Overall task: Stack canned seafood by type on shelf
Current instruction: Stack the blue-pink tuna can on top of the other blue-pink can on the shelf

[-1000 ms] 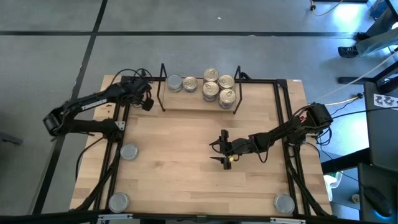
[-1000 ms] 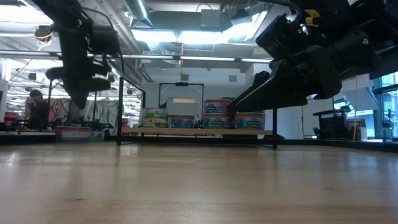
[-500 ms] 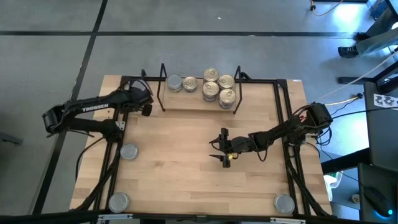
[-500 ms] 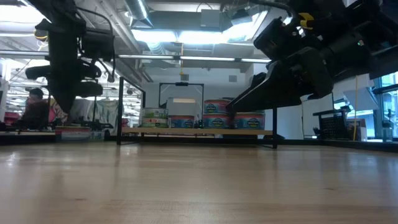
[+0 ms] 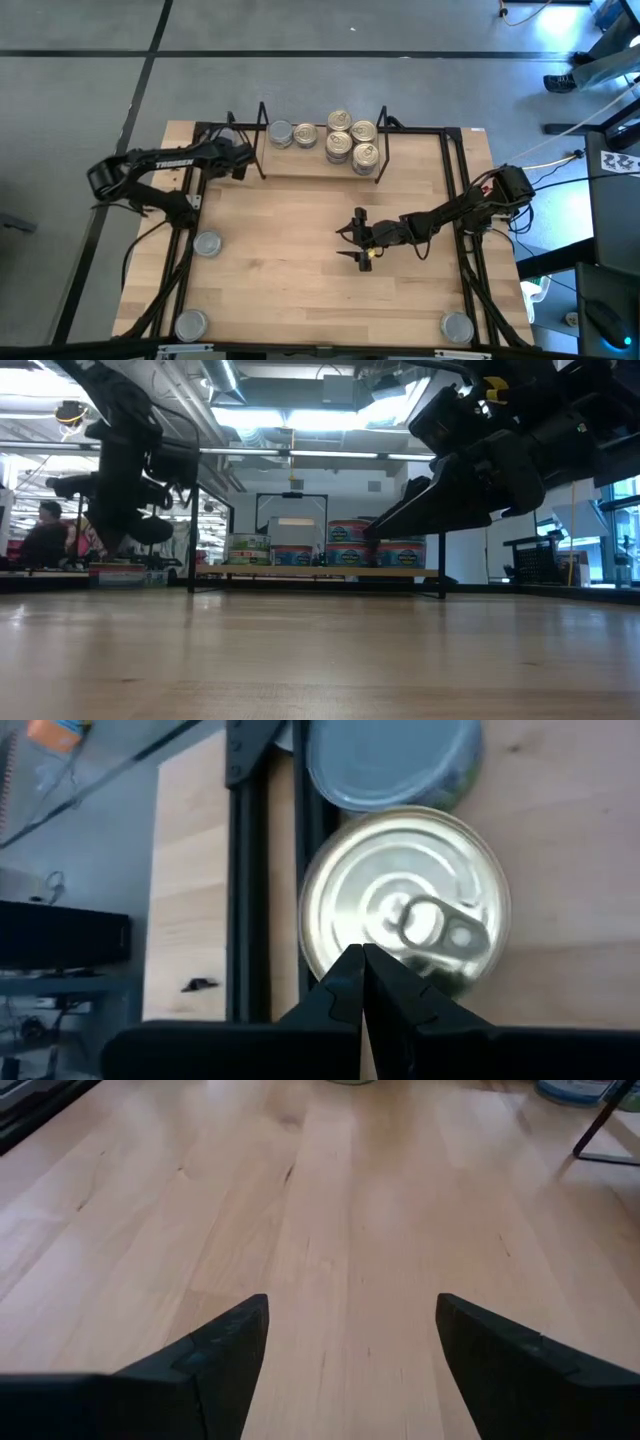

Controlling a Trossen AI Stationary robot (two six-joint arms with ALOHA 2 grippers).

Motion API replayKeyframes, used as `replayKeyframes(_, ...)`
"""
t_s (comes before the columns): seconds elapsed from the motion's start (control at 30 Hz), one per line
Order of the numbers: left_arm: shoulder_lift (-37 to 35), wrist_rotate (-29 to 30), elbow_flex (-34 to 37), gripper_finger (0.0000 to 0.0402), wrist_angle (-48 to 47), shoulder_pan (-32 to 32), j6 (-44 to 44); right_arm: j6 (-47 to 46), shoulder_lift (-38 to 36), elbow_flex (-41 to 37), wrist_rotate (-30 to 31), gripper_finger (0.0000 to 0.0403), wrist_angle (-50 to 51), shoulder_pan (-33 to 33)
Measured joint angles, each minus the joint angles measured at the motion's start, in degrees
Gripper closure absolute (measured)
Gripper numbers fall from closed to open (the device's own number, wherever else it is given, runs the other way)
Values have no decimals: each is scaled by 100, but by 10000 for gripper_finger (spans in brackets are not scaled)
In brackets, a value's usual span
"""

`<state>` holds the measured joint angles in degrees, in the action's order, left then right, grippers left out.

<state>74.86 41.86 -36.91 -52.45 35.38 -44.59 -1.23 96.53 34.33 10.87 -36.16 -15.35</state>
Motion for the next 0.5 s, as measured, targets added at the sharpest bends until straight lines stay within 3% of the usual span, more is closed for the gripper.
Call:
replayKeyframes(0.33,37,290,874,398,1319,240,246,1,0,0,0,116,-6,0)
replayKeyframes(0.5,24,240,929,398,1348,104,296,0,0,0,4,116,-66,0)
